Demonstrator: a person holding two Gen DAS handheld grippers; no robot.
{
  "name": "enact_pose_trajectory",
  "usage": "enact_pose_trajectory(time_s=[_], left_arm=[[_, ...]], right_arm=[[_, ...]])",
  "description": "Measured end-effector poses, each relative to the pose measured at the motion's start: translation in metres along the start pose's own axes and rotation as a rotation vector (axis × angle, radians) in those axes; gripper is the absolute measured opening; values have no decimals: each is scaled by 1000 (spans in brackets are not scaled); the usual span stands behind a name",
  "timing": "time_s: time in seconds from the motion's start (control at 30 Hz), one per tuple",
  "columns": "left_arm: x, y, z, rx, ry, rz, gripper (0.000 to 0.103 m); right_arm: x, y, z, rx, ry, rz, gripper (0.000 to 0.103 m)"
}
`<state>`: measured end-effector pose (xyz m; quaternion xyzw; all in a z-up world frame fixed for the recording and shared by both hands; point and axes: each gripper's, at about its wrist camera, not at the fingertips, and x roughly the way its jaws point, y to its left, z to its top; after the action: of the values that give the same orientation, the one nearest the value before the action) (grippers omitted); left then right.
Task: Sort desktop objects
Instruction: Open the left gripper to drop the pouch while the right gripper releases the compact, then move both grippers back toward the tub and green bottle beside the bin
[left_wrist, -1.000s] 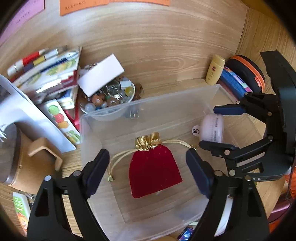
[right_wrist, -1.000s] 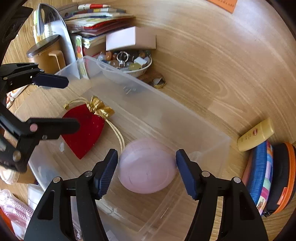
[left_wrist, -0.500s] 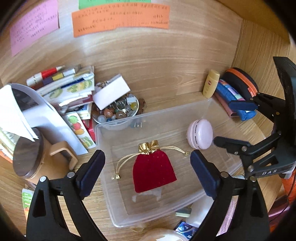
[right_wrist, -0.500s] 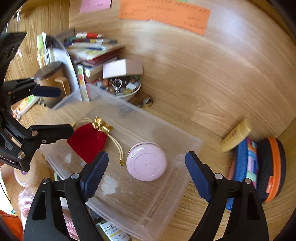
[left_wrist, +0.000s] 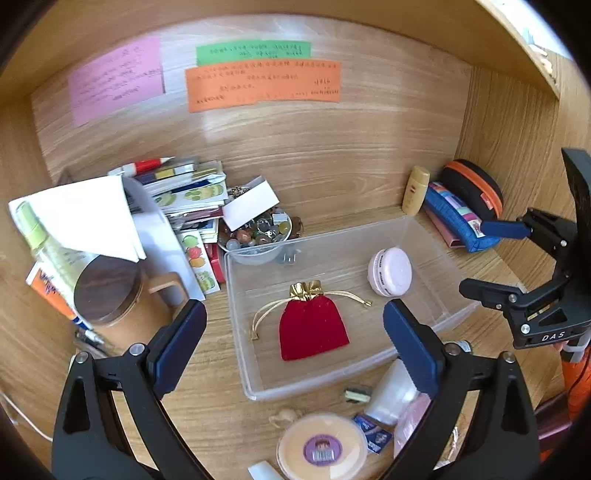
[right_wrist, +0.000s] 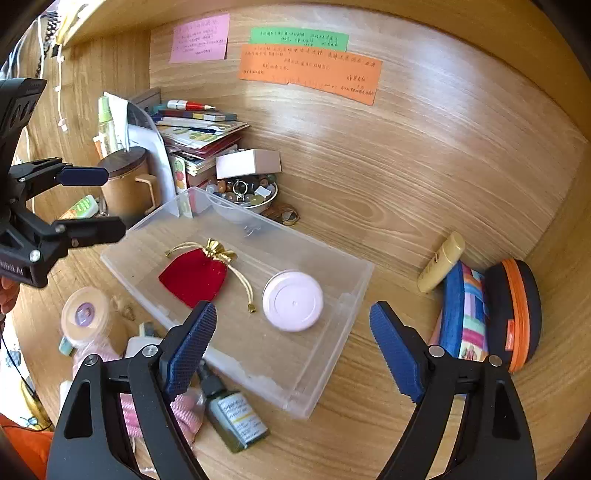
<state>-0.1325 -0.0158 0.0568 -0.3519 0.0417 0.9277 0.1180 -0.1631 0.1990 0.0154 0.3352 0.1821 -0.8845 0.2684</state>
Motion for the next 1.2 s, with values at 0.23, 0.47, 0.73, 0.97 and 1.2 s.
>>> enact_pose_trajectory(time_s=[0.23, 0.47, 0.73, 0.97, 1.2], left_arm=[[-20, 5, -28, -42, -18, 17, 99], [-27, 11, -60, -76, 16, 42, 99], [-29, 16, -91, -102, 58, 56, 99], [-24, 11, -117, -71, 126, 71, 99], [6, 4, -133, -79, 215, 31, 99]], right_arm=[[-13, 10, -22, -10, -16, 13, 83], [-22, 11, -44, 2, -13, 1, 83], [-18, 8, -68, 21, 32, 13, 83], [2, 4, -90, 74, 92, 61, 83], [24, -3, -101, 182, 124, 142, 83]])
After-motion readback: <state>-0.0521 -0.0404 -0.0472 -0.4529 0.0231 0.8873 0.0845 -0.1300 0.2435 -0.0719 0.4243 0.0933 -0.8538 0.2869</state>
